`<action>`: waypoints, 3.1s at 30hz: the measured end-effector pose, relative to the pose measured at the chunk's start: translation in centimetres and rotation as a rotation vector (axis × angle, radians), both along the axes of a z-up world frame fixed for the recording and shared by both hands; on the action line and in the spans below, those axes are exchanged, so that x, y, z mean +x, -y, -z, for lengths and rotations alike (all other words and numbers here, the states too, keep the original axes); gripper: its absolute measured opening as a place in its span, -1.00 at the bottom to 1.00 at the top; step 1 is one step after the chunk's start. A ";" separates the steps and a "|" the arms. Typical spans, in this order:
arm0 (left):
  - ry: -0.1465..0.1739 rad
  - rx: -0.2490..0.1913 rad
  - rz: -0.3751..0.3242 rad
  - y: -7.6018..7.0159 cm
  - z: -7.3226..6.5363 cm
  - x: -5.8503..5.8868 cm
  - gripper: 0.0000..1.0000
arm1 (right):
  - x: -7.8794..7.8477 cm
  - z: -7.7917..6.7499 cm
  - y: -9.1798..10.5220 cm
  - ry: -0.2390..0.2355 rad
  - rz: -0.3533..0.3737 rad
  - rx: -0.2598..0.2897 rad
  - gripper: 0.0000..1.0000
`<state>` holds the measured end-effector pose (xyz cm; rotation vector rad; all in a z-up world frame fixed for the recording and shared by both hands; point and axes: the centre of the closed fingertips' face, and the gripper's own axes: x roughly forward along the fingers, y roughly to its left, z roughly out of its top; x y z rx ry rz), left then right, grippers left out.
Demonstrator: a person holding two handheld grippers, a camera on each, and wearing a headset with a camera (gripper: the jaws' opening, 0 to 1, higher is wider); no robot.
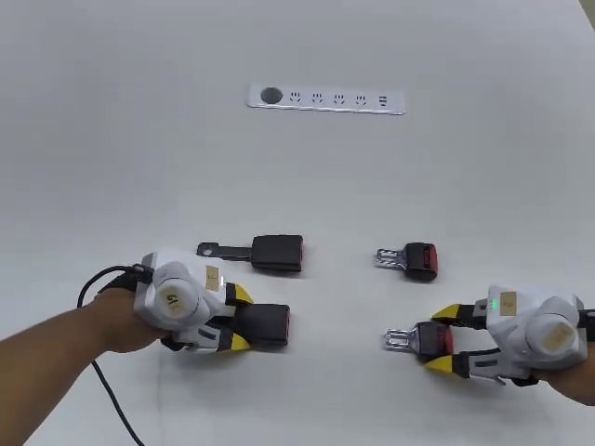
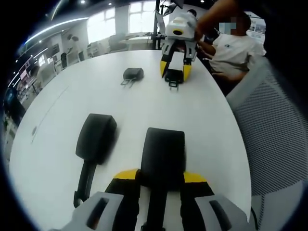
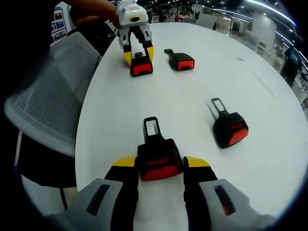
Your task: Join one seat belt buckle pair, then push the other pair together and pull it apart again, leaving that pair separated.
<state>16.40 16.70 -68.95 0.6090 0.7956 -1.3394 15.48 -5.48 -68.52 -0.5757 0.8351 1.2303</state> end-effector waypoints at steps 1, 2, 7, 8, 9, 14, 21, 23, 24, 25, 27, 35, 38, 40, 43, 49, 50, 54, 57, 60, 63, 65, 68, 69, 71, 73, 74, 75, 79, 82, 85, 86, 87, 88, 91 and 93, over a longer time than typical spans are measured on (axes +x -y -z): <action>0.000 0.001 -0.001 0.0 0.0 0.0 -0.35 | 0.0 0.0 -0.3 0.000 0.007 0.003 -0.28; 0.000 0.001 -0.002 0.0 0.0 0.0 -0.35 | 0.1 -0.1 -0.6 0.004 0.009 0.005 -0.28; -0.005 0.011 -0.003 0.0 0.0 0.0 -0.35 | 0.1 0.0 -2.0 -0.002 0.010 0.020 -0.28; -0.005 0.012 -0.002 0.1 0.0 0.0 -0.35 | 0.2 -0.1 -2.2 -0.001 0.009 0.027 -0.28; -0.004 0.014 0.001 0.1 0.0 -0.1 -0.35 | 0.3 -0.2 -2.5 -0.004 0.016 0.039 -0.28; -0.002 0.022 0.001 0.1 0.0 -0.1 -0.35 | 0.8 -0.1 -3.8 0.003 0.010 0.040 -0.28; -0.011 0.030 0.001 0.0 0.2 0.0 -0.35 | 1.4 0.2 -5.3 0.004 -0.010 0.068 -0.28; -0.012 0.034 0.005 -0.1 0.2 0.0 -0.35 | 1.6 0.2 -5.6 0.008 -0.014 0.071 -0.28; -0.012 0.036 0.007 -0.1 0.2 0.0 -0.35 | 1.6 0.3 -5.8 0.007 -0.016 0.075 -0.28; -0.012 0.037 0.009 -0.1 0.2 0.0 -0.35 | 1.7 0.3 -5.9 0.009 -0.016 0.075 -0.28; -0.011 0.040 0.009 -0.1 0.2 0.0 -0.35 | 1.7 0.3 -6.3 0.009 -0.016 0.080 -0.28; -0.009 0.055 0.021 -0.1 0.2 0.0 -0.35 | 1.8 0.6 -9.1 0.015 -0.017 0.103 -0.28; -0.010 0.058 0.018 -0.1 0.3 0.0 -0.35 | 1.7 0.7 -10.0 0.018 -0.025 0.108 -0.28; -0.011 0.060 0.017 -0.1 0.3 0.0 -0.35 | 1.6 0.8 -10.3 0.011 -0.029 0.117 -0.28; -0.015 0.062 0.017 -0.1 0.3 0.0 -0.35 | 1.5 0.9 -10.9 0.007 -0.029 0.125 -0.28; -0.018 0.069 0.021 0.0 0.3 0.0 -0.35 | 1.5 0.9 -12.1 0.004 -0.023 0.140 -0.28; -0.015 0.073 0.025 -0.1 0.3 0.0 -0.35 | 1.5 1.0 -12.3 0.012 -0.032 0.138 -0.28; -0.016 0.066 0.013 0.0 0.3 0.1 -0.35 | 1.4 0.8 -13.0 0.004 -0.023 0.151 -0.28; -0.007 0.069 0.017 -0.1 0.4 0.1 -0.35 | 1.2 0.8 -13.7 0.012 -0.026 0.153 -0.28; -0.007 0.077 0.030 -0.1 0.4 0.0 -0.35 | 1.3 0.8 -14.2 0.023 -0.026 0.149 -0.28; -0.006 0.078 0.037 -0.1 0.4 0.0 -0.35 | 1.3 0.8 -14.2 0.017 -0.020 0.156 -0.28; -0.005 0.079 0.037 -0.1 0.3 0.0 -0.35 | 1.3 0.8 -14.4 0.016 -0.019 0.151 -0.28; -0.005 0.082 0.033 -0.2 0.3 0.0 -0.36 | 1.2 0.8 -14.8 0.006 -0.001 0.157 -0.29; -0.005 0.084 0.034 -0.2 0.3 0.0 -0.36 | 1.2 0.8 -14.9 0.008 0.003 0.157 -0.29; -0.006 0.089 0.035 -0.2 0.3 0.1 -0.36 | 1.1 0.8 -15.2 0.013 0.007 0.157 -0.29; -0.004 0.091 0.033 -0.2 0.3 0.0 -0.36 | 1.0 0.7 -15.8 0.014 0.022 0.164 -0.30; -0.004 0.089 0.031 -0.3 0.3 0.1 -0.36 | 1.0 0.7 -16.1 0.017 0.024 0.163 -0.30; -0.003 0.088 0.032 -0.3 0.4 0.1 -0.36 | 1.0 0.8 -16.3 0.020 0.026 0.161 -0.30; -0.002 0.090 0.039 -0.3 0.4 0.1 -0.36 | 1.1 0.7 -16.1 0.018 0.029 0.162 -0.30; -0.001 0.100 0.045 -0.4 0.4 0.1 -0.36 | 1.0 0.8 -16.1 0.022 0.028 0.147 -0.30; -0.003 0.093 0.048 -0.3 0.3 -0.1 -0.36 | 1.1 1.0 -16.3 0.018 0.028 0.164 -0.30; -0.004 0.093 0.046 -0.3 0.3 -0.2 -0.36 | 1.1 1.1 -16.3 0.018 0.028 0.163 -0.30; -0.004 0.094 0.046 -0.2 0.3 -0.2 -0.36 | 1.1 1.1 -16.3 0.018 0.028 0.163 -0.30; -0.003 0.096 0.048 -0.2 0.3 -0.2 -0.36 | 1.1 1.2 -16.2 0.019 0.028 0.163 -0.30; -0.003 0.096 0.049 -0.4 0.4 -0.2 -0.36 | 1.1 1.3 -16.2 0.020 0.025 0.163 -0.30; -0.003 0.094 0.047 -0.4 0.5 -0.2 -0.36 | 1.1 1.3 -16.2 0.021 0.022 0.162 -0.30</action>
